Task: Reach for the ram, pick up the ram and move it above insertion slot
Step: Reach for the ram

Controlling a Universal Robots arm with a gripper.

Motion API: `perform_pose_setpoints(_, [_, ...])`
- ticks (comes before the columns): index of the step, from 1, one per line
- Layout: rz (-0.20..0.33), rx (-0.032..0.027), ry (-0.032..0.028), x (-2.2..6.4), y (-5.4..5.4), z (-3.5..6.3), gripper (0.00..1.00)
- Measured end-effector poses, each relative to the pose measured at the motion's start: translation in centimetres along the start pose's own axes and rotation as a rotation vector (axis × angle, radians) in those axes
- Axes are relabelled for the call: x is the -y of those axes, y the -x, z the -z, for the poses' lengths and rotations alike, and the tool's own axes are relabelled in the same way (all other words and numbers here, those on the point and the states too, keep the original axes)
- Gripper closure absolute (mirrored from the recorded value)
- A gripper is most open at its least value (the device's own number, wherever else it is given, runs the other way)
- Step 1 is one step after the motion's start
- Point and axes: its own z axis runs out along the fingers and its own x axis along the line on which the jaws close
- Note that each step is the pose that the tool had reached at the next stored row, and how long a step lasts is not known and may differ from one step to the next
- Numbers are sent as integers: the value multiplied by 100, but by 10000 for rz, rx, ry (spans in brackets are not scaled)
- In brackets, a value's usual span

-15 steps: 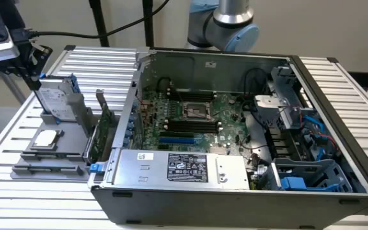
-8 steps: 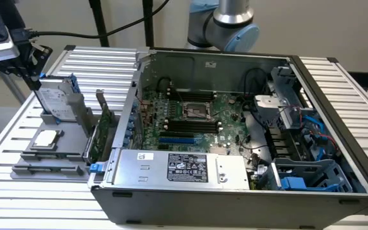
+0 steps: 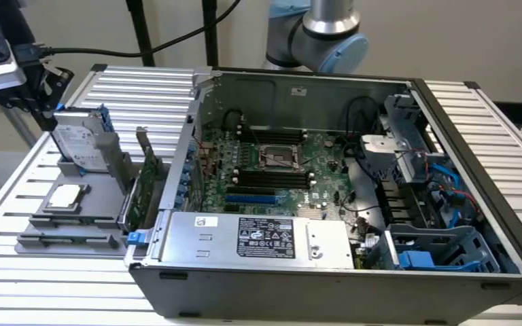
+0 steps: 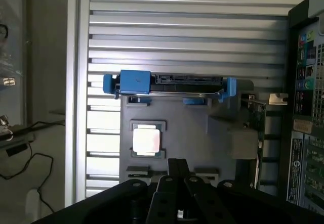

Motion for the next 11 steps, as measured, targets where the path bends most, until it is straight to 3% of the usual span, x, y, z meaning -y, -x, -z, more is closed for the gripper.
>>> perform_pose_setpoints(11, [3,25,-53,347,35,-73,89])
